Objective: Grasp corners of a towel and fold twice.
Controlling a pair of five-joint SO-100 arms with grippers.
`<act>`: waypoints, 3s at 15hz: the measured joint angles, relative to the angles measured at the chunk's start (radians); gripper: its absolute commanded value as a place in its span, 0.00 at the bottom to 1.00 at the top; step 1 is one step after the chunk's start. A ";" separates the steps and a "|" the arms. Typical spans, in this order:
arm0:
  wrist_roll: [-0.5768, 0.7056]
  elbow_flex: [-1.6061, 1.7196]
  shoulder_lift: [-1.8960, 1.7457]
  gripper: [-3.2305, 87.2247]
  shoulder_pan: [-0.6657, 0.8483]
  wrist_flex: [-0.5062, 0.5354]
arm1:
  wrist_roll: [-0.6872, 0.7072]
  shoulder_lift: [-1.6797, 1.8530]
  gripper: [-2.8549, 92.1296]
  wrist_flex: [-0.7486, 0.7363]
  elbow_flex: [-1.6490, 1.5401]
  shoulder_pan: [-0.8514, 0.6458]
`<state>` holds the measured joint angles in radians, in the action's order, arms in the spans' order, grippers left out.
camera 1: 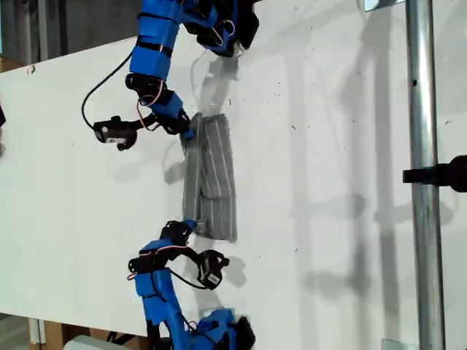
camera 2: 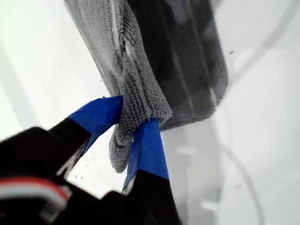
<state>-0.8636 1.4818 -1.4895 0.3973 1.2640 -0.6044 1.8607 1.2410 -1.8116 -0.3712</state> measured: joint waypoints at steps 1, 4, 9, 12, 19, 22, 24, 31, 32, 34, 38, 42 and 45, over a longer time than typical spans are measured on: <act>0.029 -0.037 -0.006 0.00 0.048 0.005 | 0.032 0.017 0.03 -0.034 0.000 -0.051; 0.051 -0.044 -0.043 0.00 0.078 0.029 | 0.069 0.044 0.03 -0.061 -0.023 -0.087; -0.094 0.074 0.109 0.00 -0.087 0.025 | -0.066 -0.178 0.03 -0.052 -0.167 0.084; -0.123 -0.008 0.253 0.37 -0.103 0.087 | -0.094 -0.261 0.47 -0.018 -0.153 0.086; -0.074 0.181 -0.500 0.48 -0.089 0.252 | -0.213 0.408 0.40 0.241 -0.339 -0.133; -0.107 0.756 -0.887 0.34 -0.196 -0.101 | -0.397 0.657 0.44 0.166 -0.617 -0.117; -0.160 1.147 -1.293 0.28 -0.239 -0.215 | -0.483 0.715 0.47 0.071 -0.781 -0.107; -0.166 1.445 -1.977 0.23 -0.212 -0.060 | -0.566 -0.083 0.44 -0.391 -0.552 -0.060; -0.166 1.445 -1.979 0.22 -0.215 -0.060 | -0.572 -0.167 0.34 -0.456 -0.488 -0.028; -0.169 1.445 -1.979 0.22 -0.215 -0.060 | -0.561 -0.255 0.03 -0.581 -0.360 0.048; -0.175 1.445 -1.979 0.21 -0.215 -0.060 | -0.469 -0.106 0.03 -0.078 -0.089 -0.018; -0.176 1.445 -1.979 0.21 -0.215 -0.054 | -0.426 0.012 0.03 0.647 -0.044 -0.060; -0.178 1.445 -1.979 0.21 -0.215 -0.054 | -0.374 -0.069 0.03 0.413 0.081 0.075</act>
<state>-1.0416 2.9268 -3.4683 0.1825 1.2103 -0.9787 1.7917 1.6536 -1.7303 -0.2961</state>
